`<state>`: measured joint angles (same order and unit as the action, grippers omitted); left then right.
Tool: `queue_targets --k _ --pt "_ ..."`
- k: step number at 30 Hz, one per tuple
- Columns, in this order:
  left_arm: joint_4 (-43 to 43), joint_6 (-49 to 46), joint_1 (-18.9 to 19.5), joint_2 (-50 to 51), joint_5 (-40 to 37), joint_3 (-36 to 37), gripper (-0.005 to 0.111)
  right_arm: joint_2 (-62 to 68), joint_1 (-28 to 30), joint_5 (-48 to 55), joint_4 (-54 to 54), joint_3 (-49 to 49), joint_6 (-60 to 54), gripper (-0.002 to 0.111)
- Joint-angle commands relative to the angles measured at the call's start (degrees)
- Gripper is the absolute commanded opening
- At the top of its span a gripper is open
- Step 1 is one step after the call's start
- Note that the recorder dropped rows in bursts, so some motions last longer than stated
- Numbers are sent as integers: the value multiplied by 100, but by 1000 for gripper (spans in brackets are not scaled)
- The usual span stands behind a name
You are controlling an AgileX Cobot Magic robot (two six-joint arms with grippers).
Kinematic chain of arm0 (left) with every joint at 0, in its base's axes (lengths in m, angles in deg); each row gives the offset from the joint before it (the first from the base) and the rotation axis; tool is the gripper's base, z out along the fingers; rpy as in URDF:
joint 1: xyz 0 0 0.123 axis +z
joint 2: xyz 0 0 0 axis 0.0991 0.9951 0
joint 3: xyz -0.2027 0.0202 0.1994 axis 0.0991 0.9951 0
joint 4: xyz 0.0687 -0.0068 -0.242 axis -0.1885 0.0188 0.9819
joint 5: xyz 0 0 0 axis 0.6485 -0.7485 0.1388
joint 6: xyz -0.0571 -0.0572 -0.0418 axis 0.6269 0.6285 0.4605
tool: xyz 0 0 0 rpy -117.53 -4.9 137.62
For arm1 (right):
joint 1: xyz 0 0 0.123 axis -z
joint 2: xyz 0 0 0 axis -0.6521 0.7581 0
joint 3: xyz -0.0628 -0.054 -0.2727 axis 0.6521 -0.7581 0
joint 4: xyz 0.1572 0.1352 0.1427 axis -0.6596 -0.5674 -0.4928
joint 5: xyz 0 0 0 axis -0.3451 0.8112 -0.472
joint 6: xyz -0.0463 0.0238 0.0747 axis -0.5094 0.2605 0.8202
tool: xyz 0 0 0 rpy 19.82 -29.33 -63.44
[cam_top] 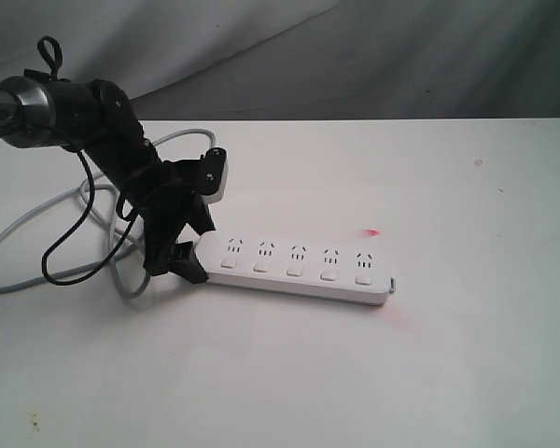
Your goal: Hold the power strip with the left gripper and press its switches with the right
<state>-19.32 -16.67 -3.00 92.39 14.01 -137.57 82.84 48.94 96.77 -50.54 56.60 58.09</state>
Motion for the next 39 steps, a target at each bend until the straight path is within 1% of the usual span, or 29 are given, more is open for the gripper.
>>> queue_targets --k 1,7,9,12,16,20,24,29,31,34,39 --pt "40 69 11 -9 -98 -20 51 -32 34 -60 -7 -22 13 0" --pt "40 49 11 -9 -98 -20 51 -32 34 -60 -68 -22 13 0" --pt "40 49 11 -9 -98 -20 51 -32 34 88 -16 -22 13 0" --pt "40 49 11 -9 -98 -20 51 -32 34 559 198 465 13 0" --pt "40 49 11 -9 -98 -20 51 159 34 1065 276 1442 13 0" --pt "40 49 11 -9 -98 -20 51 952 34 1632 538 2441 13 0" --pt "40 49 11 -9 -98 -20 51 2023 34 2146 536 3223 13 0" --pt "40 37 11 -9 -98 -20 51 3337 24 2216 488 4073 13 0" --pt "40 37 11 -9 -98 -20 51 3737 -65 2216 465 4366 13 0" --pt "40 37 11 -9 -98 -20 51 4229 -410 2216 447 4767 83 0" --pt "40 37 11 -9 -98 -20 51 5059 -1243 2216 424 5263 246 0"
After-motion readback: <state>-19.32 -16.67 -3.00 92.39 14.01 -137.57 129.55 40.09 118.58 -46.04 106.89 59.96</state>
